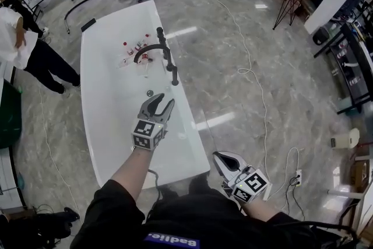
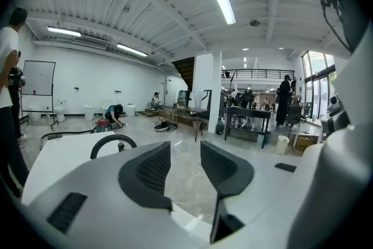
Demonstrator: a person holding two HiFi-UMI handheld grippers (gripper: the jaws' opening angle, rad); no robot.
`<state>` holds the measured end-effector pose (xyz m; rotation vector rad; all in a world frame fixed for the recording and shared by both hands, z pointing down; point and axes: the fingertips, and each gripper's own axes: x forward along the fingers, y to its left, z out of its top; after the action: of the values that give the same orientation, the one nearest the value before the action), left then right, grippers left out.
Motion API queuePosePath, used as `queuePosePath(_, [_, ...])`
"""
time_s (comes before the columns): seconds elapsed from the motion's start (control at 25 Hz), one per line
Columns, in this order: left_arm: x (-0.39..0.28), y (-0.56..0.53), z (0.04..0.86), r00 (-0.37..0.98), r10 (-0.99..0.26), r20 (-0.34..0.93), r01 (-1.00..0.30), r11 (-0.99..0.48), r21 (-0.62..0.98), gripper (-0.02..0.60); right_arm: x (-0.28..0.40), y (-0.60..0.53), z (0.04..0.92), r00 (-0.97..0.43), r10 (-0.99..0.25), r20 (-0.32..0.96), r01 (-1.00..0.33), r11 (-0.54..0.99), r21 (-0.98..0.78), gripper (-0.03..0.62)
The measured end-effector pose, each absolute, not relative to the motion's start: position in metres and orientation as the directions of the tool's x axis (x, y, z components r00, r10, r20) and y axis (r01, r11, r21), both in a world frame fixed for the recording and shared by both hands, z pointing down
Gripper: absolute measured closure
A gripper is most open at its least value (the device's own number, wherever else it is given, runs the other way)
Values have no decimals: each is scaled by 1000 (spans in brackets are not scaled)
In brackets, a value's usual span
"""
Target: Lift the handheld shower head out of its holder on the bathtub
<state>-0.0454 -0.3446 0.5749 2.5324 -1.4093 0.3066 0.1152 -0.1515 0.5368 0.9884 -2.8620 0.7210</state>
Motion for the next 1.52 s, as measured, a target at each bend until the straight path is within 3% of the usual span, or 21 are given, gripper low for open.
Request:
queuePosePath(1.0, [-47,-519,735,397,-776,490,-905,-419,70,360,163,-181,602,-729,-614,302,-674,567,-473,602])
queuePosePath(1.52, [-50,-584,822,279,-755,593,-934,-357,-15,356,215,-181,656,-662,-583,471,-748,471,-468,602])
